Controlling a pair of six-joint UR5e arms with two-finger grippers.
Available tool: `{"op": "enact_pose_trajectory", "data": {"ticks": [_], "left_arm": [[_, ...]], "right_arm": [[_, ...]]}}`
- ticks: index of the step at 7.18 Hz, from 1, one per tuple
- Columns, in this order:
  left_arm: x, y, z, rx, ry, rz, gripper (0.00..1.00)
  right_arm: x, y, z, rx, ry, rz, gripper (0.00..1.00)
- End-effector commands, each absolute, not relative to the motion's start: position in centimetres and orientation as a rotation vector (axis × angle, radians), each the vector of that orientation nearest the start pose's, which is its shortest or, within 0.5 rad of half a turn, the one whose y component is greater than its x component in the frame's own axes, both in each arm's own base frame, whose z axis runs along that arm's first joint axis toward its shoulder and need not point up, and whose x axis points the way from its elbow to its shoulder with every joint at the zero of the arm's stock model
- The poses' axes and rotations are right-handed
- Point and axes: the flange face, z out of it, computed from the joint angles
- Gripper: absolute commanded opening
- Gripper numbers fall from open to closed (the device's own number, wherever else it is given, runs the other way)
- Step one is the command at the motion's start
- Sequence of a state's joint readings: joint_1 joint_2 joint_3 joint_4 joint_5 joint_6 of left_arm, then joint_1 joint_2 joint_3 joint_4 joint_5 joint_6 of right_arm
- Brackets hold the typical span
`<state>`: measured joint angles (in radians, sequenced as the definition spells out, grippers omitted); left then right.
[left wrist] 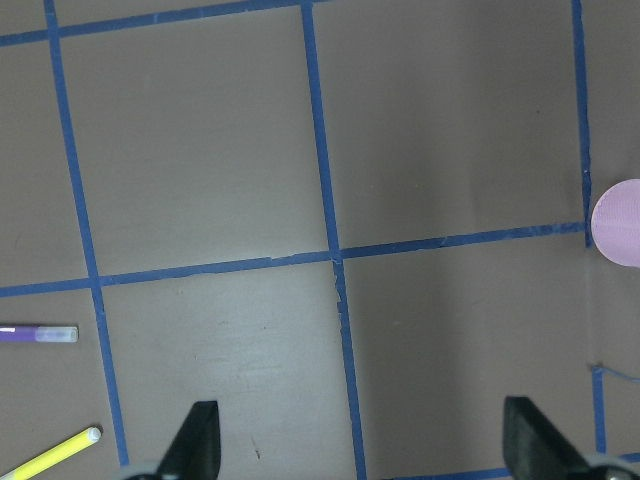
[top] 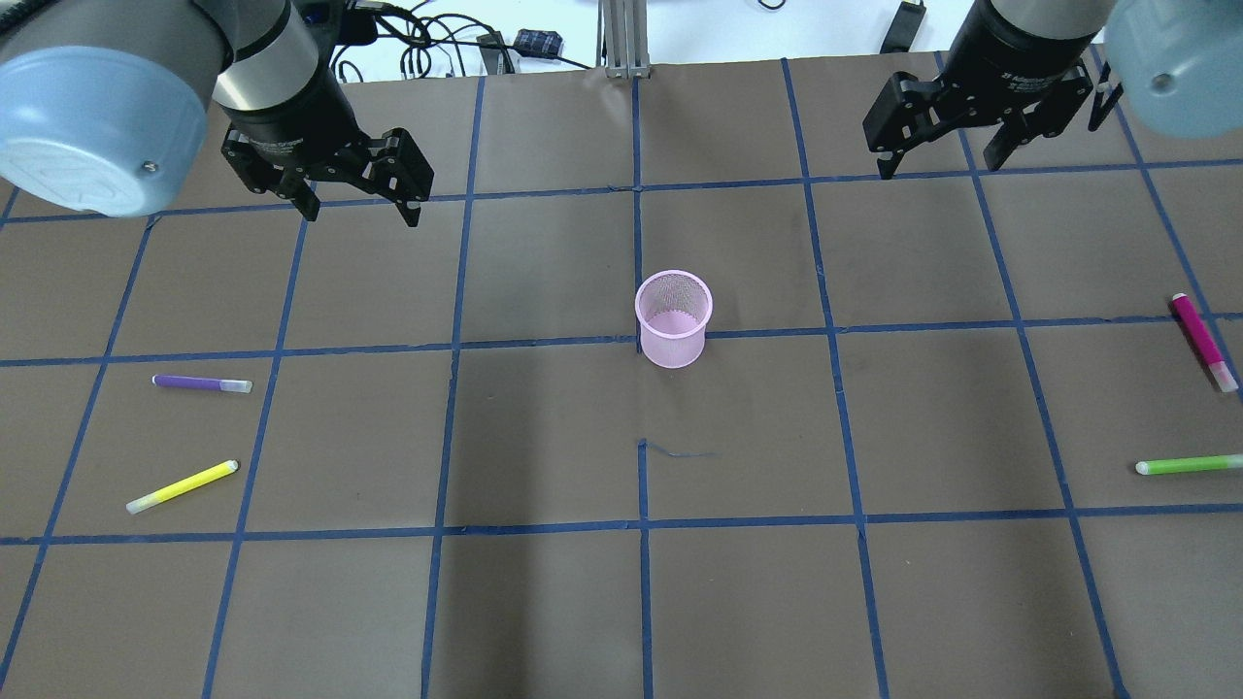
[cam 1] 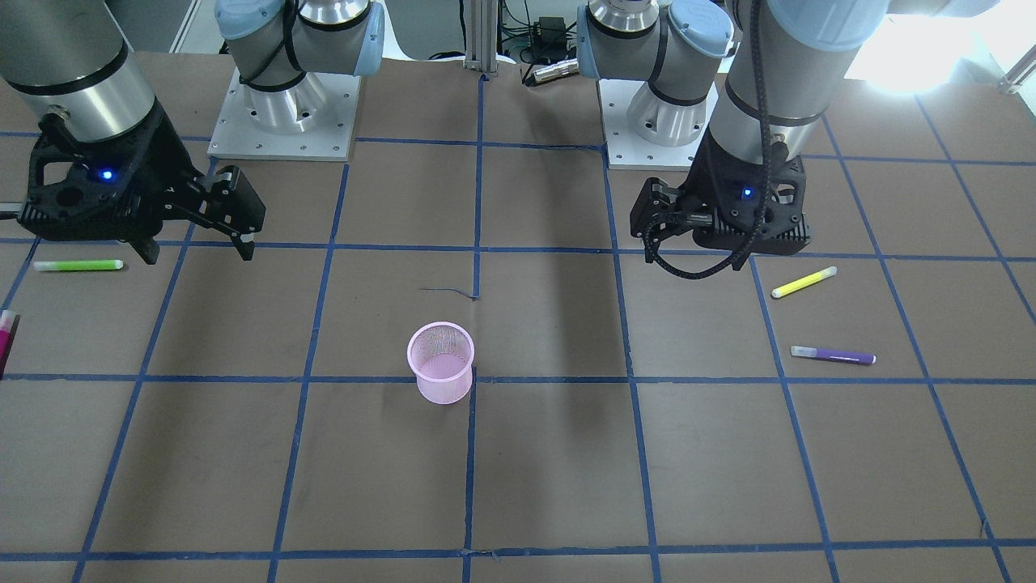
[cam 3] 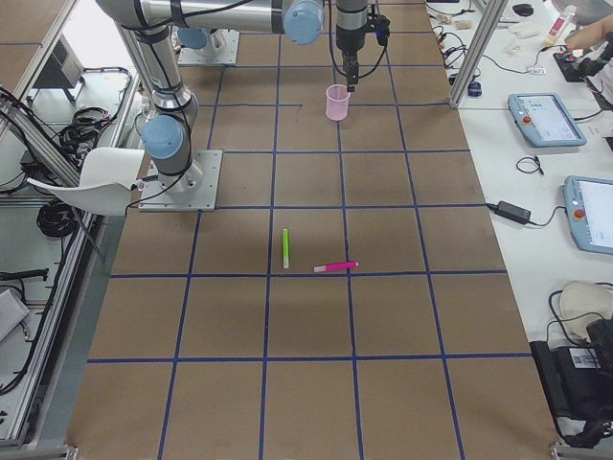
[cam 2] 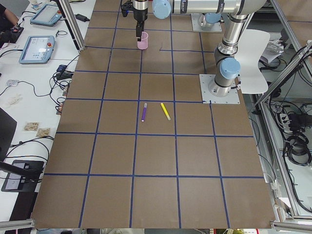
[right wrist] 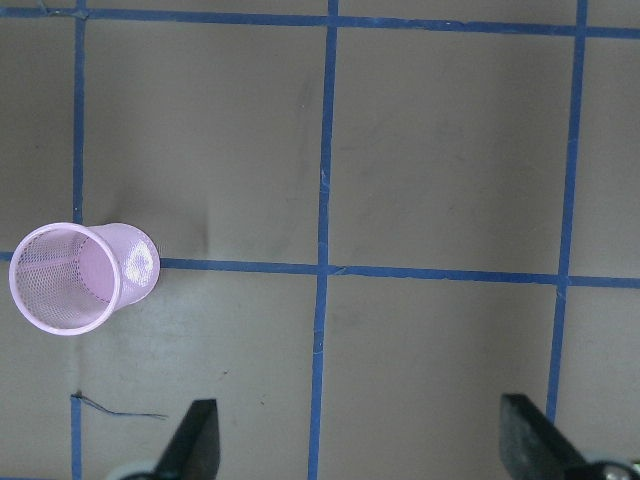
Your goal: Insert purple and pink pens into pink cup
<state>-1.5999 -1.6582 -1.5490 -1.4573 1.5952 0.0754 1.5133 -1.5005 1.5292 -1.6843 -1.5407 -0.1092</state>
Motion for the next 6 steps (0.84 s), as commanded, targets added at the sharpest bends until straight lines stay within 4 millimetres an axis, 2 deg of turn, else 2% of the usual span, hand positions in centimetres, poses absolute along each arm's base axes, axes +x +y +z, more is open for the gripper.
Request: {"op": "enact_pose_trajectory", "data": {"ticks": [1, 2, 3, 4, 5, 6], "left_arm": [[-14.6, -52.9, 46.5, 0.159, 3.111, -0.073, 1.0], [-14.5, -52.9, 46.5, 0.171, 3.11, -0.075, 1.0], [-13.2, -53.3, 46.6, 0.176, 3.11, -0.072, 1.0], [-9.8, -53.8, 46.6, 0.275, 3.099, -0.056, 1.0], [-5.5, -54.3, 46.4, 0.4, 3.083, -0.038, 1.0], [-1.3, -54.6, 45.5, 0.498, 3.075, 0.001, 1.0]], "right_arm": [[10.5, -53.7, 47.8, -0.052, 3.112, -0.116, 1.0], [9.8, -53.9, 47.5, -0.04, 3.115, -0.107, 1.0], [7.8, -54.1, 47.4, -0.006, 3.13, -0.094, 1.0], [3.5, -54.1, 46.6, 0.038, 3.124, -0.03, 1.0], [-1.5, -54.0, 44.5, -0.059, 3.125, 0.03, 1.0], [-9.1, -54.8, 39.9, -0.082, 3.167, 0.107, 1.0]]}}
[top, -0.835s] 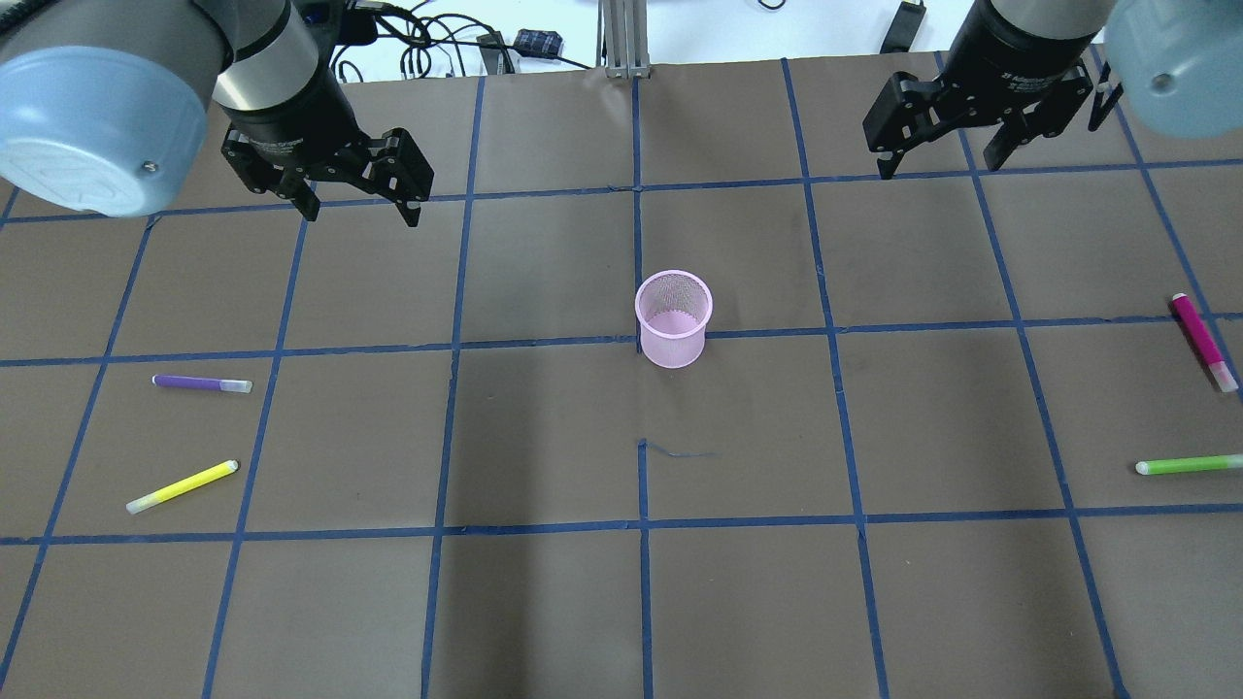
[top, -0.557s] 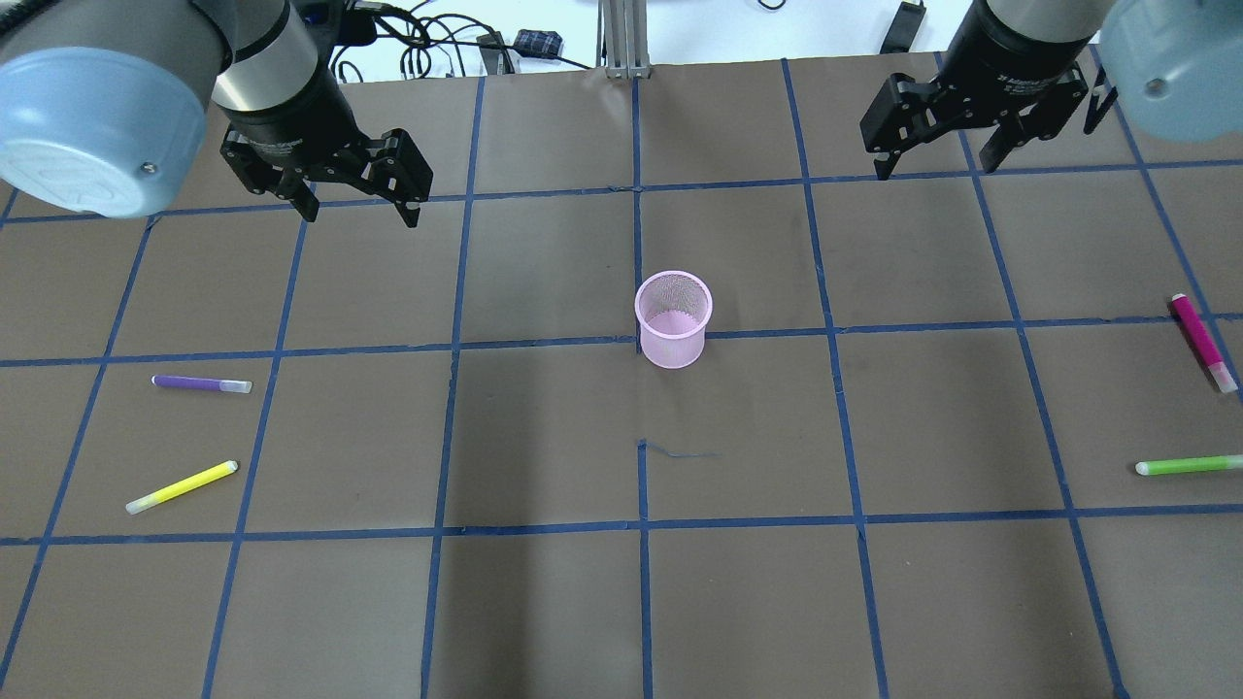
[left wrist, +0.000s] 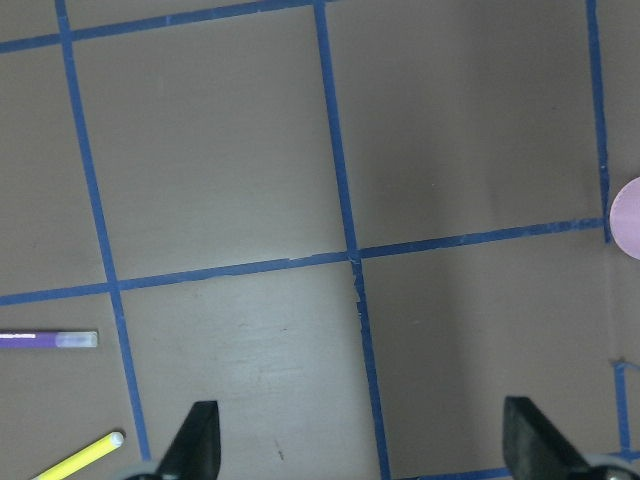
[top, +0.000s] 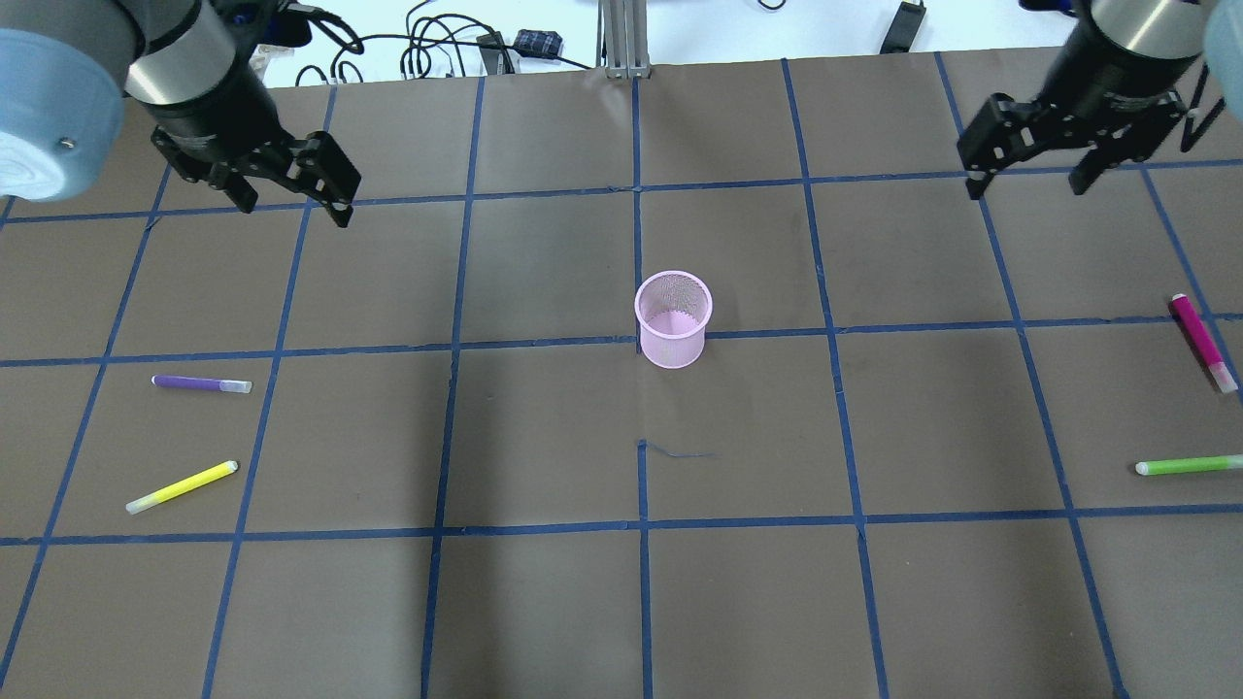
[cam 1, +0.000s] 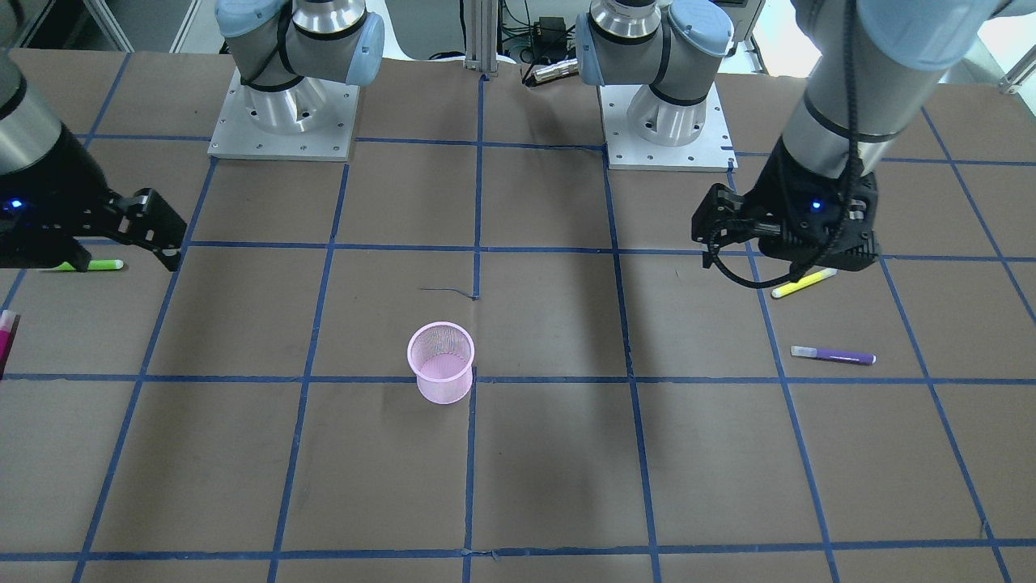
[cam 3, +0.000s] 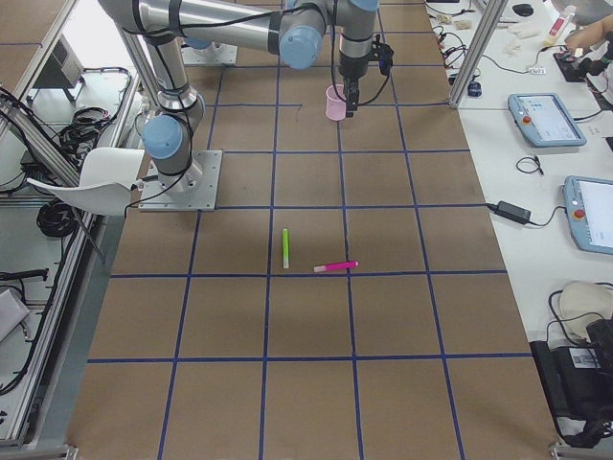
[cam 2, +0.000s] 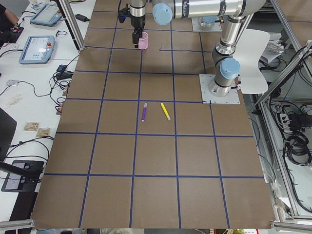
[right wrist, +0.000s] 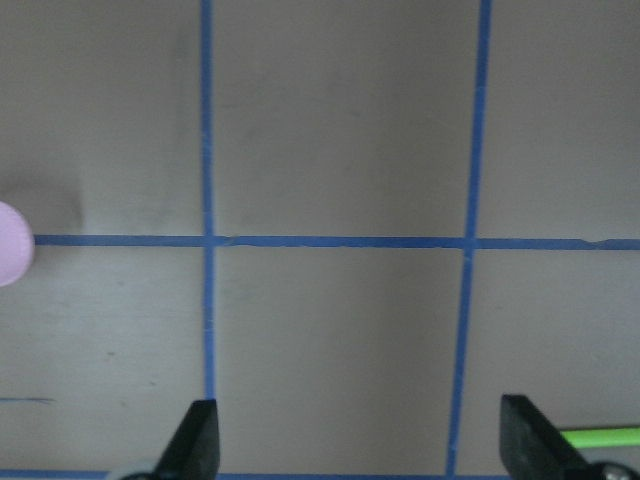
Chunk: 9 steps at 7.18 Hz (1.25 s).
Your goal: Insert purple and pink pens into pink cup
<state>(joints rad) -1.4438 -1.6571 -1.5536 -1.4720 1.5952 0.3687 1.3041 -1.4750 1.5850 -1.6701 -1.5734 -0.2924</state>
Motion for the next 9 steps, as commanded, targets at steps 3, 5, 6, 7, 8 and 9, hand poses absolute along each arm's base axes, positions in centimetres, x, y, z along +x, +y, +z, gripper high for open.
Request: {"op": "enact_pose_trajectory", "data": {"ticks": [3, 5, 6, 7, 8, 9], "left_arm": [[8.4, -56.3, 40.8, 1.115, 3.02, 0.029, 1.0], [15.0, -57.3, 36.8, 1.545, 2.849, 0.026, 1.0], [16.9, -58.1, 35.1, 1.693, 2.75, 0.02, 1.0], [19.9, -57.8, 33.4, 1.708, 2.776, 0.011, 1.0], [22.3, -57.5, 31.5, 1.85, 2.734, -0.038, 1.0], [24.0, -57.3, 30.5, 2.083, 2.584, -0.098, 1.0]], "right_arm": [[-25.4, -55.5, 29.1, -0.206, 3.181, 0.067, 1.0], [-30.6, -55.4, 22.1, -0.215, 3.156, 0.104, 1.0], [-31.9, -55.0, 20.5, -0.219, 3.143, 0.118, 1.0], [-32.0, -55.1, 19.9, -0.21, 3.138, 0.126, 1.0], [-32.4, -55.5, 19.2, -0.198, 3.135, 0.129, 1.0], [-32.8, -56.1, 18.8, -0.207, 3.133, 0.131, 0.97]]}}
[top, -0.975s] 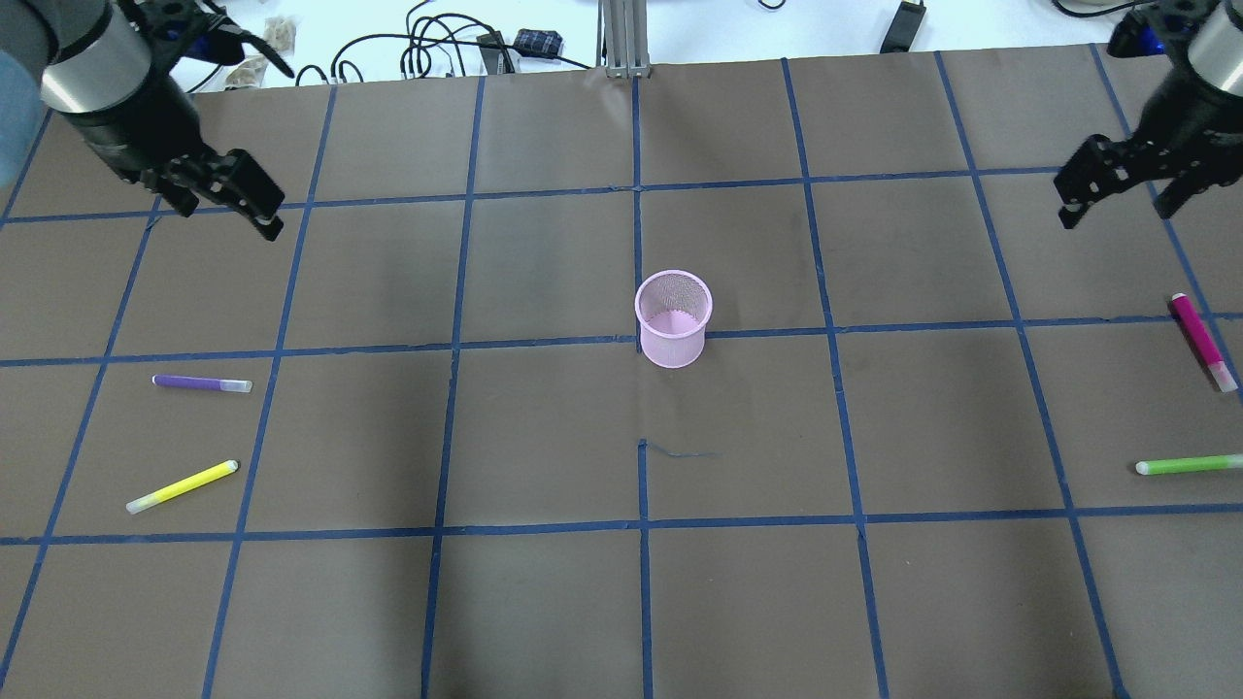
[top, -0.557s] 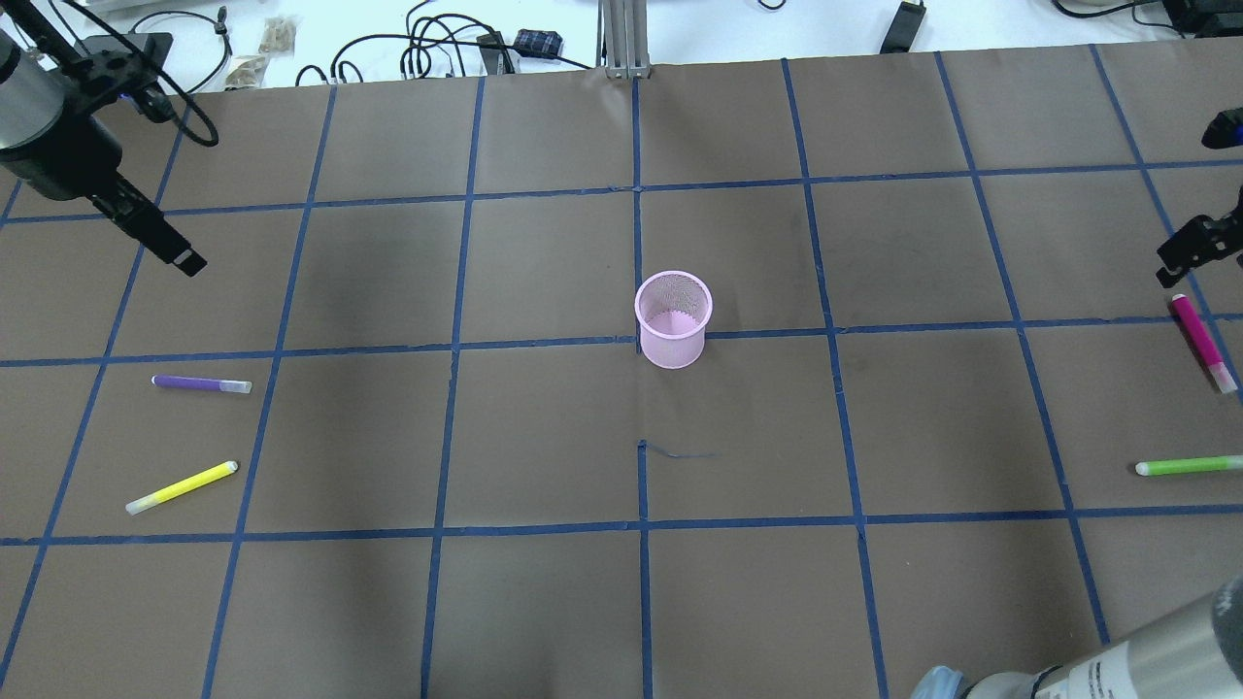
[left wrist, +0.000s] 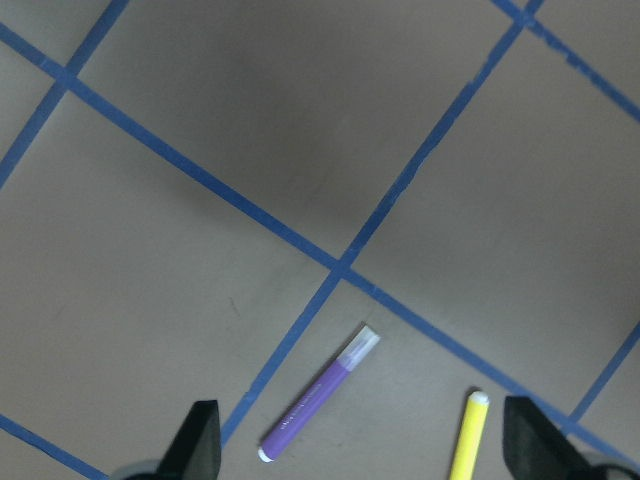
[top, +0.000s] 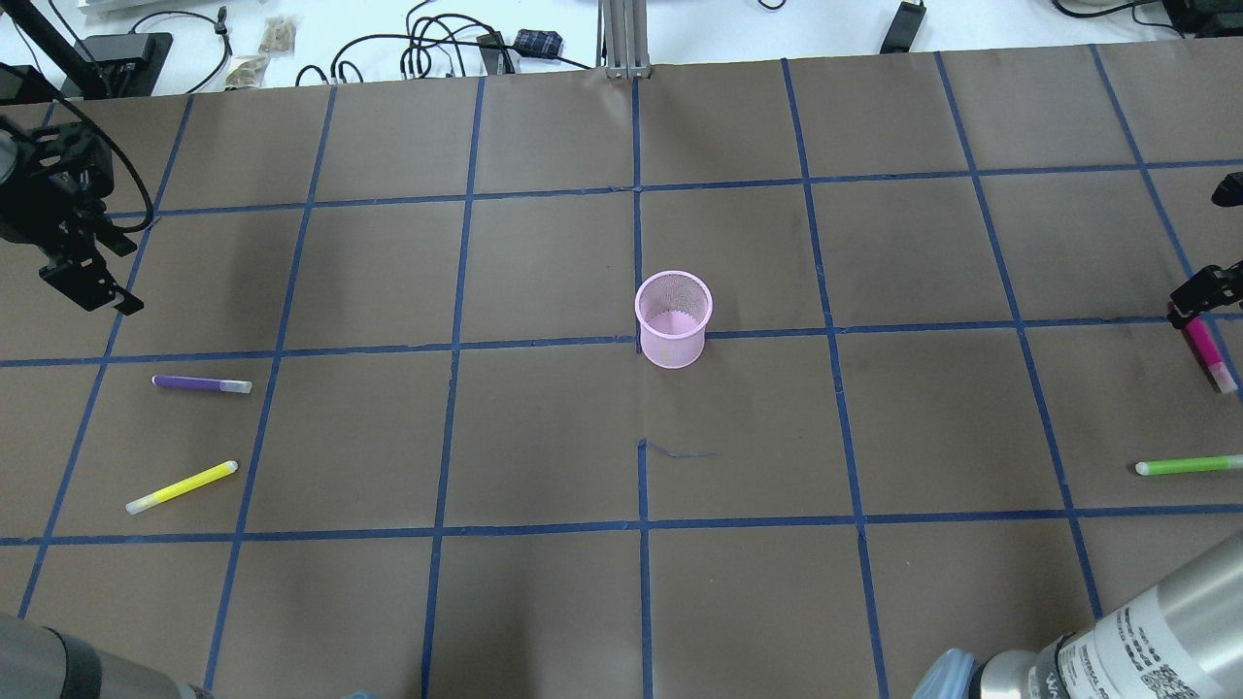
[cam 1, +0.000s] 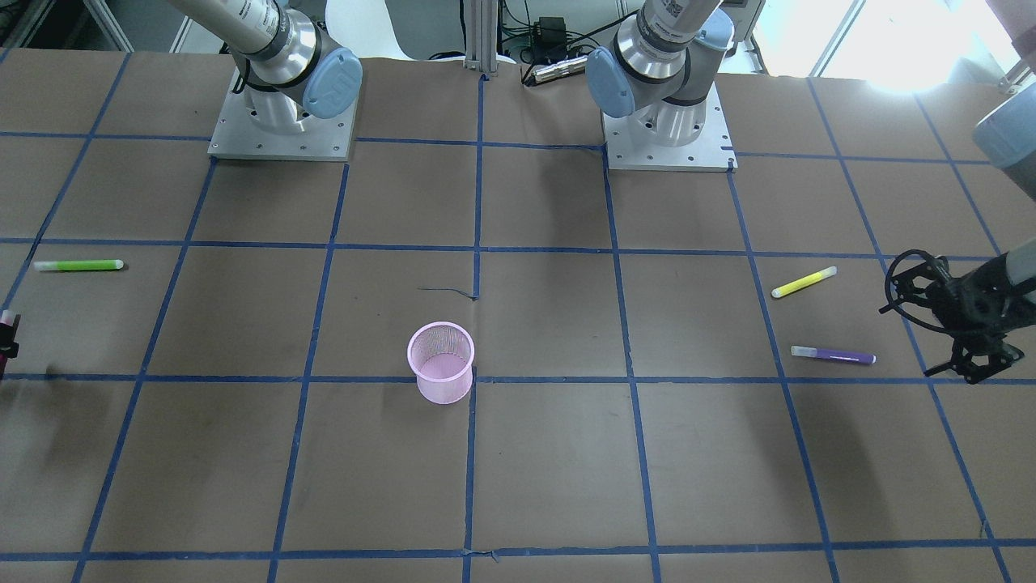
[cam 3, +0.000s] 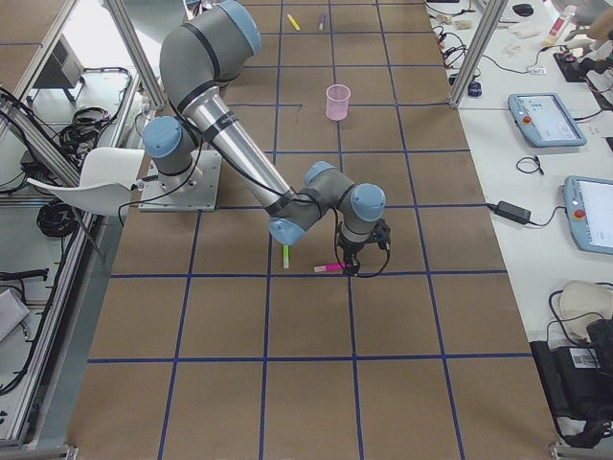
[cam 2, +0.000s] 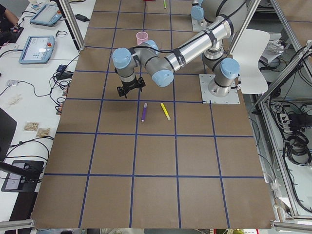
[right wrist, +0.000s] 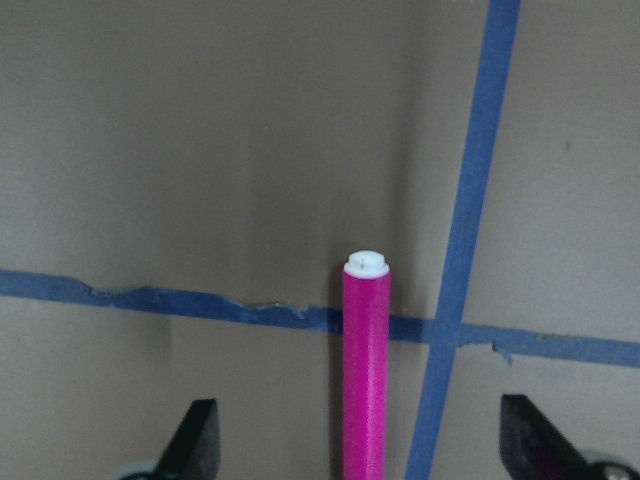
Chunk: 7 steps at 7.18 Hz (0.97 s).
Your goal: Insert purple and pink pens into pink cup
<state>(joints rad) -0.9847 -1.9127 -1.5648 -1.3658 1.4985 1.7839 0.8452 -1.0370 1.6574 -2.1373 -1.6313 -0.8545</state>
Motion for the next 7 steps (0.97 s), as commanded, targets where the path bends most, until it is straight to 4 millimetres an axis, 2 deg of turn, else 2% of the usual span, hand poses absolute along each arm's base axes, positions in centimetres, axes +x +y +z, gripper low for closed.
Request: {"op": "enact_pose_trajectory", "data": {"ticks": [1, 2, 3, 4, 5, 6, 7], "left_arm": [[26.1, -56.6, 28.6, 2.263, 2.46, -0.122, 0.98], [26.7, -56.9, 26.3, 2.43, 2.338, -0.219, 0.98], [27.4, -57.3, 23.9, 2.504, 2.291, -0.313, 0.98], [29.5, -56.7, 22.3, 2.501, 2.311, -0.389, 0.97], [31.3, -56.0, 20.5, 2.567, 2.25, -0.437, 0.96], [31.4, -55.8, 18.3, 2.587, 2.269, -0.505, 0.94], [31.3, -55.8, 17.0, 2.601, 2.291, -0.525, 0.94]], "right_arm": [[-33.1, -56.4, 18.1, -0.198, 3.128, 0.139, 0.95], [-33.1, -56.4, 17.9, -0.193, 3.127, 0.141, 0.85], [-33.1, -56.4, 17.9, -0.193, 3.125, 0.141, 0.78], [-32.7, -56.6, 18.0, -0.2, 3.128, 0.139, 0.72], [-32.4, -56.9, 18.3, -0.176, 3.134, 0.135, 0.63], [-32.4, -56.9, 18.1, -0.183, 3.131, 0.138, 0.61], [-32.4, -56.9, 17.8, -0.183, 3.128, 0.143, 0.6]]}}
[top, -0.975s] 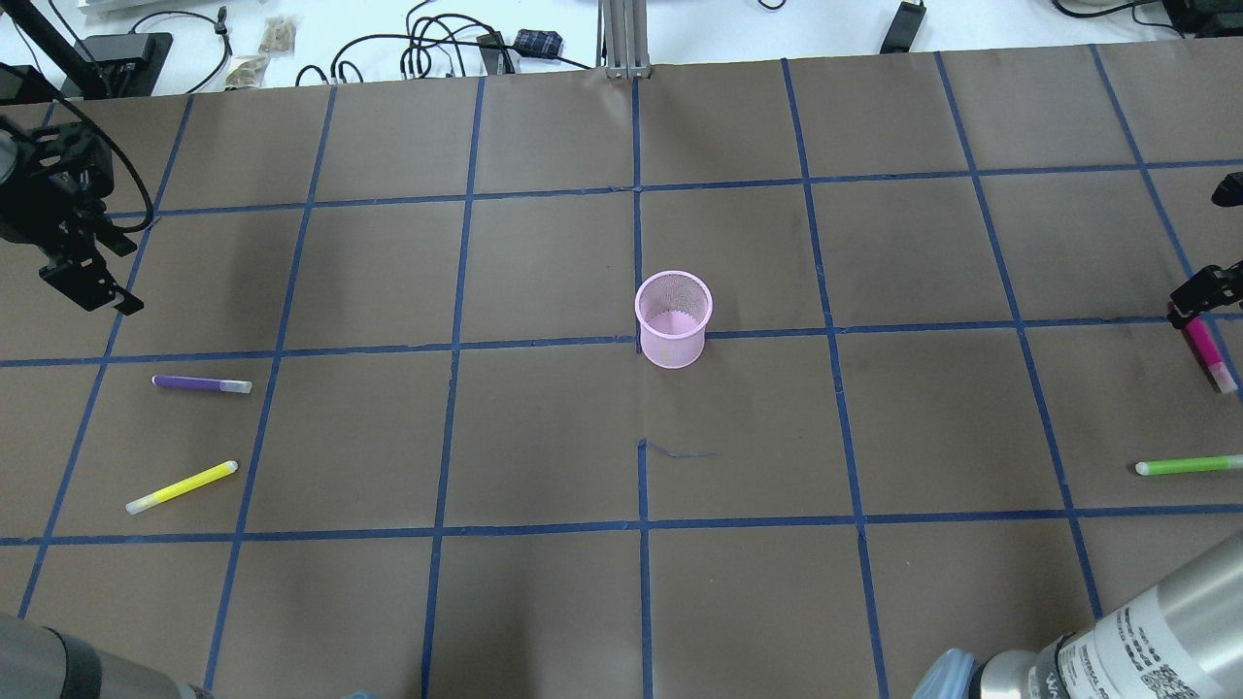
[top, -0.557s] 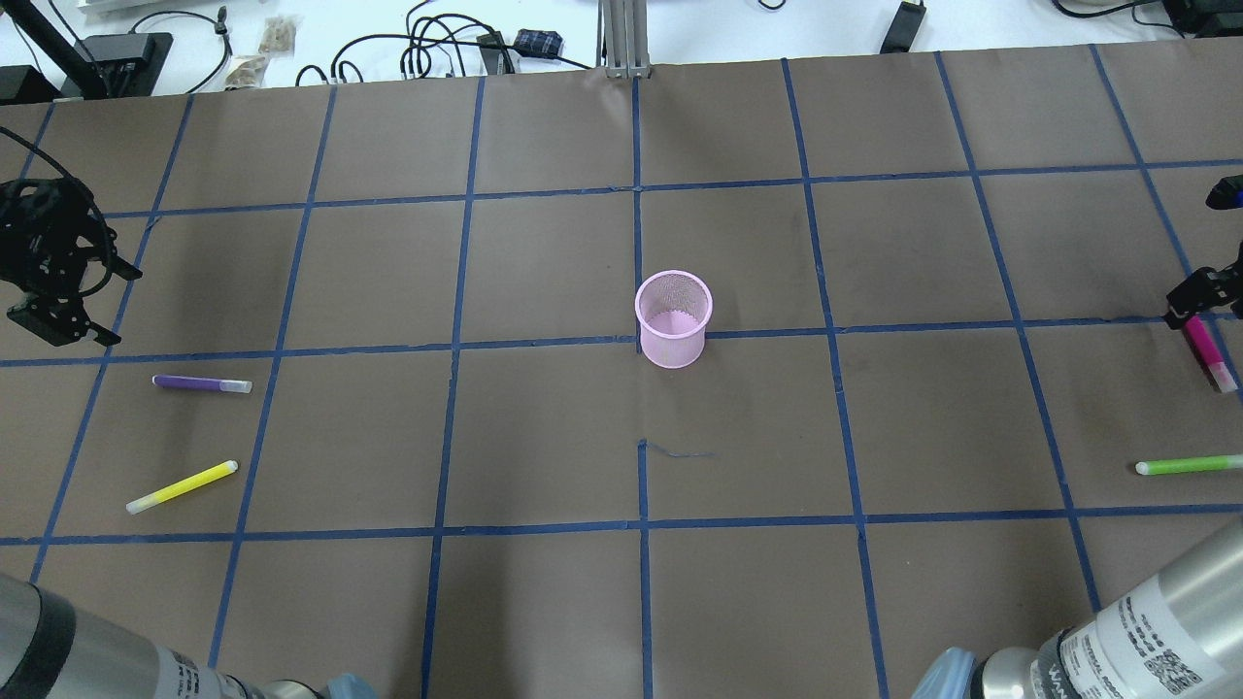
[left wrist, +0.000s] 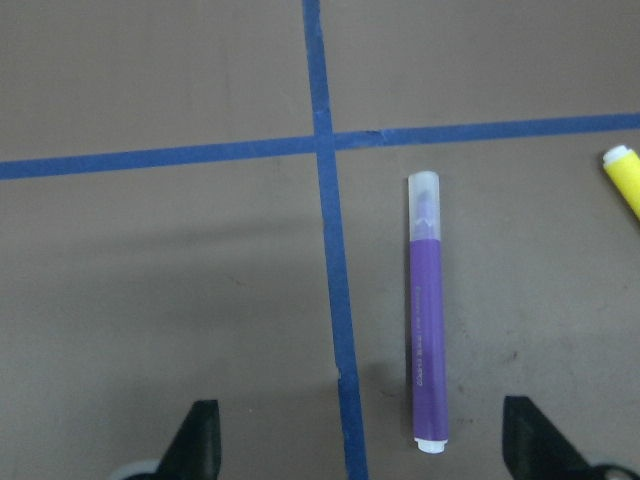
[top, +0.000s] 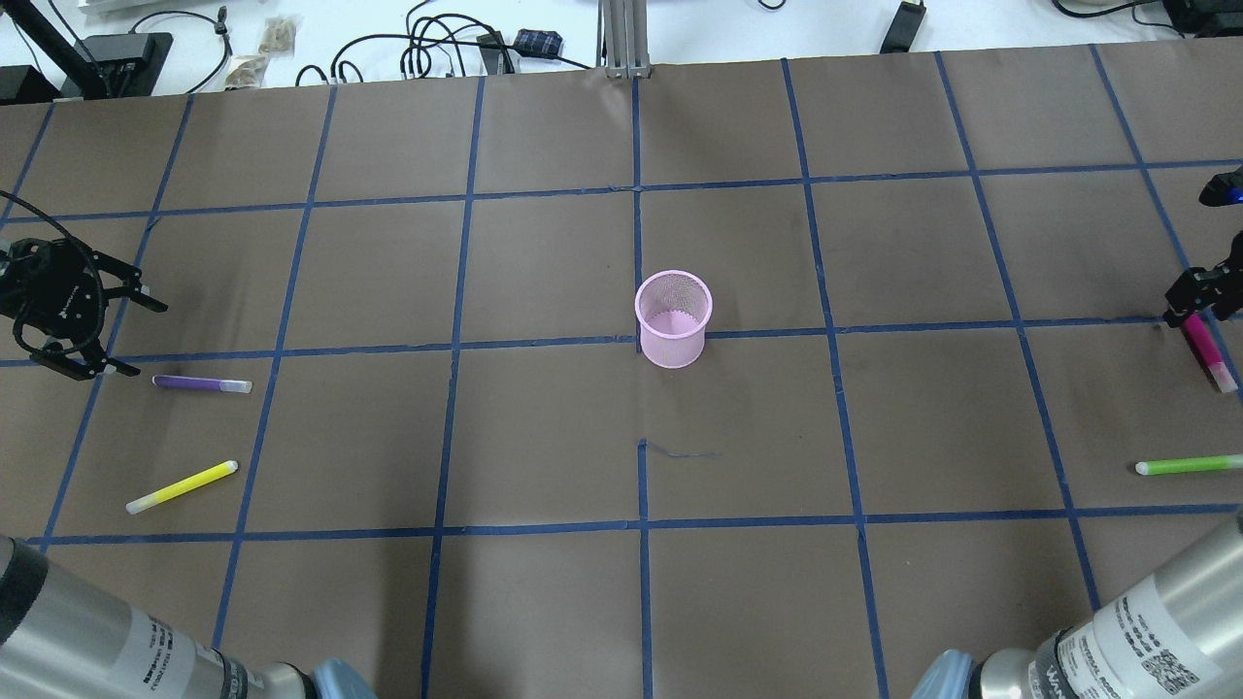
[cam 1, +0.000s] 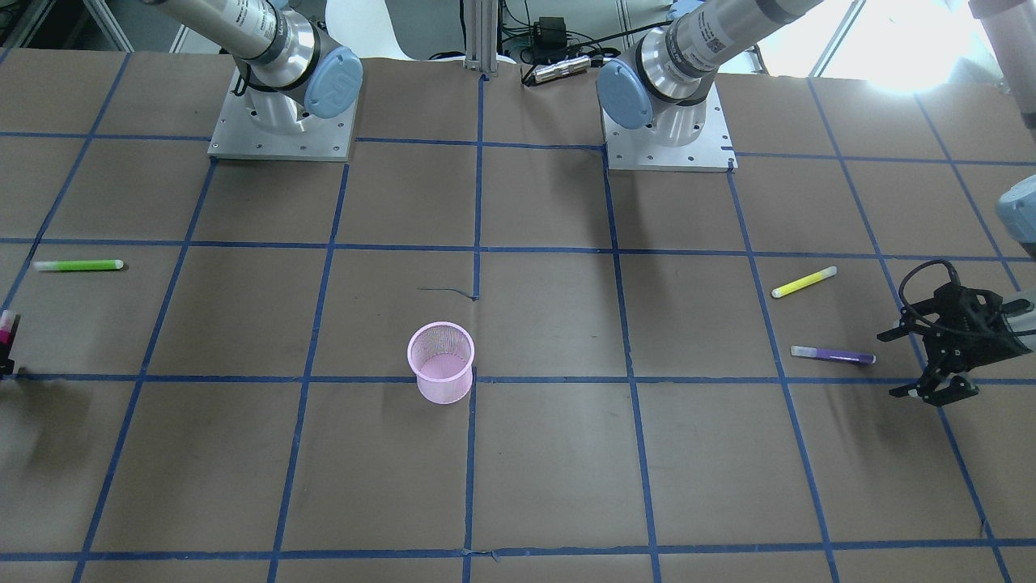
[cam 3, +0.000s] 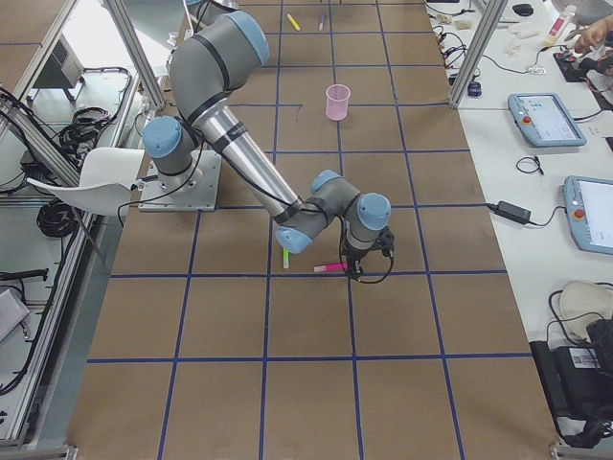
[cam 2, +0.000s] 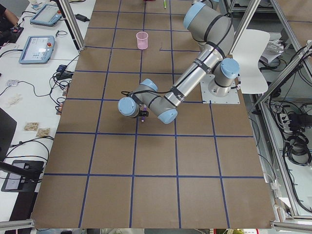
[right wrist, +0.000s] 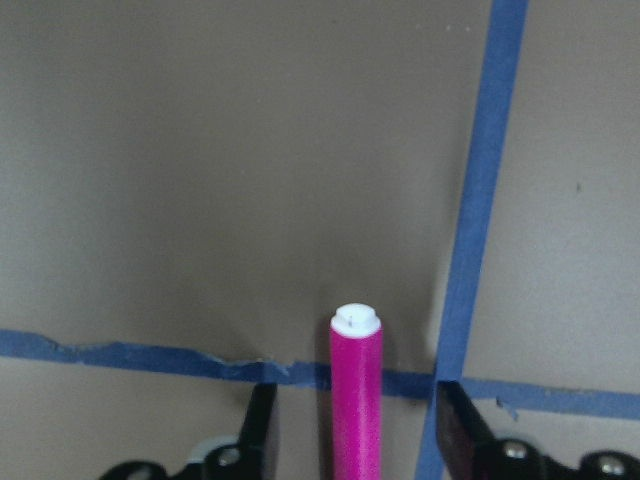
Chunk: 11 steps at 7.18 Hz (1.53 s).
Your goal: Insert purple and pink pens into pink cup
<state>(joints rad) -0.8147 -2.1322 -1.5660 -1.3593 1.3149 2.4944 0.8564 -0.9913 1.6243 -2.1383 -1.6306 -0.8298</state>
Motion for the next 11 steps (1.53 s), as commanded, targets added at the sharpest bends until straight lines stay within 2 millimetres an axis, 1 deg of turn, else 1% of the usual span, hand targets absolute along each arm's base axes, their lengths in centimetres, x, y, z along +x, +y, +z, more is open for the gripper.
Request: {"op": "enact_pose_trajectory", "data": {"ticks": [1, 2, 3, 4, 5, 6, 7, 8, 9, 10, 11], "left_arm": [[31.2, -55.4, 16.1, -2.039, -1.792, 0.404, 0.93], [31.6, -54.5, 15.8, -2.012, -1.759, 0.406, 0.93], [31.6, -54.4, 15.5, -2.006, -1.747, 0.413, 0.93], [31.6, -54.4, 15.4, -2.005, -1.746, 0.413, 0.91], [31.6, -54.3, 15.4, -2.015, -1.738, 0.412, 0.8], [31.7, -54.4, 15.3, -2.028, -1.736, 0.414, 0.58], [31.7, -54.5, 15.1, -2.025, -1.735, 0.416, 0.57], [31.8, -54.5, 14.8, -2.022, -1.733, 0.416, 0.54], [31.8, -54.5, 14.6, -2.027, -1.725, 0.418, 0.43], [31.8, -54.5, 14.7, -2.031, -1.725, 0.419, 0.23], [31.9, -54.5, 14.7, -2.033, -1.726, 0.42, 0.0]], "right_arm": [[-32.4, -56.9, 17.5, -0.183, 3.126, 0.146, 0.6], [-32.5, -56.9, 17.5, -0.191, 3.13, 0.141, 0.35], [-32.7, -57.2, 17.6, -0.184, 3.154, 0.111, 0.14], [-32.7, -57.2, 17.5, -0.183, 3.154, 0.111, 0.0], [-32.7, -57.2, 17.5, -0.184, 3.155, 0.113, 0.0], [-32.6, -57.2, 18.0, -0.184, 3.159, 0.109, 0.0], [-32.2, -57.6, 19.6, -0.194, 3.185, 0.105, 0.0], [-30.1, -59.0, 23.7, -0.254, 3.214, 0.03, 0.0], [-26.7, -59.5, 26.8, -0.333, 3.222, -0.029, 0.0], [-22.7, -59.8, 30.3, -0.409, 3.169, -0.159, 0.0], [-16.6, -59.3, 31.9, -0.451, 3.075, -0.239, 0.0]]}}
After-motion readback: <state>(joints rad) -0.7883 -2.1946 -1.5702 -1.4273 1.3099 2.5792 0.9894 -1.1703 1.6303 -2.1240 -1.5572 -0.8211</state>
